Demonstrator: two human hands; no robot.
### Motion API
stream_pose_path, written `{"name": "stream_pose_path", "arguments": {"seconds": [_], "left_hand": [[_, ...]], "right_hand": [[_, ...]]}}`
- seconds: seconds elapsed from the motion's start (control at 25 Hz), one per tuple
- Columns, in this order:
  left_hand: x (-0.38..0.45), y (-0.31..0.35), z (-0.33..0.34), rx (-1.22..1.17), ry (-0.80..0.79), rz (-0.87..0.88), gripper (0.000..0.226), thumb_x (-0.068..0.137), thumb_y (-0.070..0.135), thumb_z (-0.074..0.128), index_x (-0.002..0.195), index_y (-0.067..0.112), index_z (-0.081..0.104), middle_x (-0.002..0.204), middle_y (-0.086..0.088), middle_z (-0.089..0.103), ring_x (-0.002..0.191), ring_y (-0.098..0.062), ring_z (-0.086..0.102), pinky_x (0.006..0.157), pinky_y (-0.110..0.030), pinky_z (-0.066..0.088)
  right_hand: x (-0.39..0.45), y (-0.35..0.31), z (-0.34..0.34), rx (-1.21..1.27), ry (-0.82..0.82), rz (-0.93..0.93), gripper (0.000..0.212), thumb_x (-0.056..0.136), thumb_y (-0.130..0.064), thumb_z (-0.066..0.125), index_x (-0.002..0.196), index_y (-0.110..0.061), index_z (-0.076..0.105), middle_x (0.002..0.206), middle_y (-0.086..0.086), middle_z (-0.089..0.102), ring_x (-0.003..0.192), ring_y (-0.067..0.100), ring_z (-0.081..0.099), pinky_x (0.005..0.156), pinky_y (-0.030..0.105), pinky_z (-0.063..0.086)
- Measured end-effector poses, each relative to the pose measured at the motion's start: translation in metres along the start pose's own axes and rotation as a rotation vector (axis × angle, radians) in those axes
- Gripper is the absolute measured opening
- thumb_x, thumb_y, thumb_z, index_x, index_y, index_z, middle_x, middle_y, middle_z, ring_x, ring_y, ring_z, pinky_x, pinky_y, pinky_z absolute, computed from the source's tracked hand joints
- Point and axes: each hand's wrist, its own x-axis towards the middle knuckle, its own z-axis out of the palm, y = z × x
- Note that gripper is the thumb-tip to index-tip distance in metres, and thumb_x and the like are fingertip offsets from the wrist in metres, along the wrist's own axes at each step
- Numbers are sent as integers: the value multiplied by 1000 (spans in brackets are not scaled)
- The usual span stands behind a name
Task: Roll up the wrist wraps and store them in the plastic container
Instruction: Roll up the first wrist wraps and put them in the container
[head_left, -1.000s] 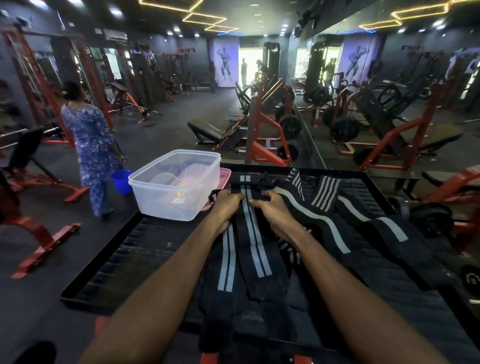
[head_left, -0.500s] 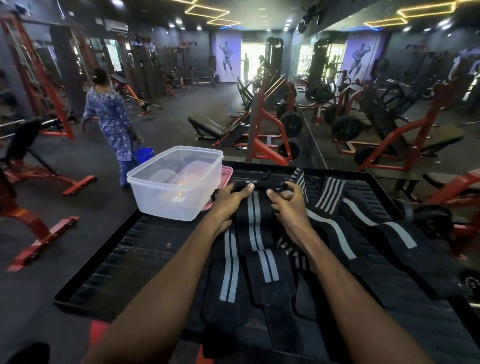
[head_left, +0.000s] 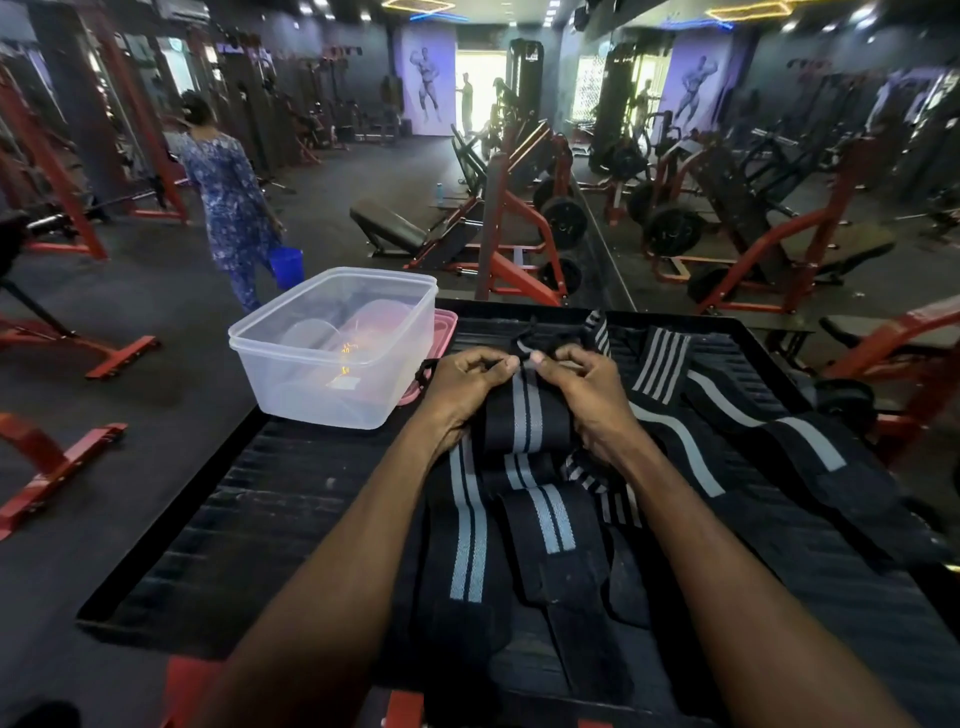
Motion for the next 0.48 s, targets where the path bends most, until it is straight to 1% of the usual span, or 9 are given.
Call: {"name": "stream_pose_path", "arguments": {"seconds": [0.08, 0.16, 0.24, 0.28, 0.36, 0.44, 0.48], "left_hand": [[-1, 4, 1, -40, -45, -8, 16, 82, 11, 79, 97, 6, 76, 98, -10, 76, 96, -21, 70, 105, -44, 51], [-1, 5, 1, -138, -68, -51, 15, 84, 12, 77, 97, 4, 75, 101, -16, 76, 98, -25, 71, 103, -44, 52], [-2, 9, 2, -230, -68, -118, 17, 88, 17, 75, 97, 3, 76, 102, -19, 76, 100, -29, 72, 99, -43, 55], [-1, 9, 1, -224, -50, -126, 17, 88, 19, 75, 95, 4, 77, 101, -19, 76, 99, -29, 73, 98, -44, 55], [2, 6, -1, -124, -28, -96, 13, 85, 21, 78, 90, 9, 79, 97, -15, 77, 97, -28, 73, 99, -46, 55], [1, 6, -3, -49, -32, -75, 4, 83, 18, 79, 85, 15, 81, 95, -10, 78, 100, -27, 72, 101, -45, 53], [1, 6, -3, -37, -42, -73, 3, 83, 15, 79, 83, 18, 81, 94, -8, 79, 101, -26, 72, 102, -44, 53]], "right_hand": [[3, -4, 1, -27, 40, 3, 27, 89, -30, 74, 82, -4, 73, 91, 21, 76, 85, 26, 73, 86, 49, 57], [9, -11, 4, -30, 74, 12, 18, 91, -22, 72, 83, -6, 76, 86, 13, 77, 84, 24, 74, 84, 42, 58], [12, -17, 7, -47, 66, 23, 10, 91, -12, 70, 85, -7, 76, 87, 9, 77, 83, 19, 73, 85, 36, 57], [12, -18, 8, -58, 65, 22, 7, 91, -9, 70, 87, -6, 75, 89, 10, 77, 86, 19, 72, 87, 35, 57], [11, -12, 7, -85, 64, 13, 6, 90, -6, 70, 89, -3, 75, 96, 14, 76, 94, 22, 72, 95, 38, 56], [9, -9, 4, -125, 52, 11, 9, 90, -6, 70, 95, 1, 74, 101, 15, 76, 102, 25, 71, 101, 41, 53], [8, -9, 1, -136, 43, 16, 10, 90, -6, 70, 96, 1, 74, 102, 14, 76, 103, 25, 71, 102, 42, 52]]}}
